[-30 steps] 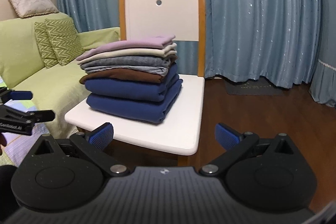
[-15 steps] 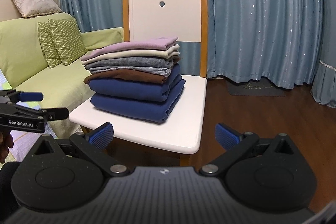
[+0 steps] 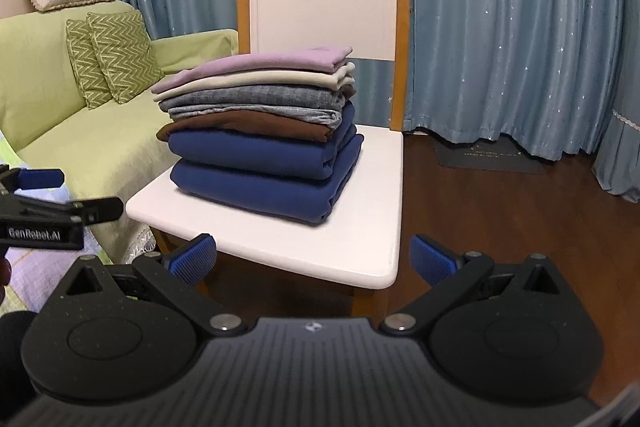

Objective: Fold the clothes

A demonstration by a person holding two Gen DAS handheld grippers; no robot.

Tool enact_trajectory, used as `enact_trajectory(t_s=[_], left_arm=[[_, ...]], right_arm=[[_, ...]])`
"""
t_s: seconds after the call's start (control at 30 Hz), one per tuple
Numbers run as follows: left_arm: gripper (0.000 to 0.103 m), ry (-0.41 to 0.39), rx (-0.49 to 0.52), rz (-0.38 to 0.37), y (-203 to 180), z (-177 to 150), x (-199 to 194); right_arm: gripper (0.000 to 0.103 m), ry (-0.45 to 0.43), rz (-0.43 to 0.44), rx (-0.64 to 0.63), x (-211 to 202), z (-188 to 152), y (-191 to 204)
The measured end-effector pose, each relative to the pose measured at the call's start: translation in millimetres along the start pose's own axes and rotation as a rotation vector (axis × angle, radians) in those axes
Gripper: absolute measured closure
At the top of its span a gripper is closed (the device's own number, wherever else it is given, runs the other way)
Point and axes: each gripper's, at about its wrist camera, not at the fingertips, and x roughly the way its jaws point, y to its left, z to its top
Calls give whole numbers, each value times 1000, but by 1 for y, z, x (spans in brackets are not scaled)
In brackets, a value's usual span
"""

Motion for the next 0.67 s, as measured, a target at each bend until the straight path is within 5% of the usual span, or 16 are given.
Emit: enact_trajectory(t_s=[0.67], left_arm=[[0, -16, 38, 10, -6, -5, 5]], right_arm=[[1, 1, 2, -7, 10, 2, 7]])
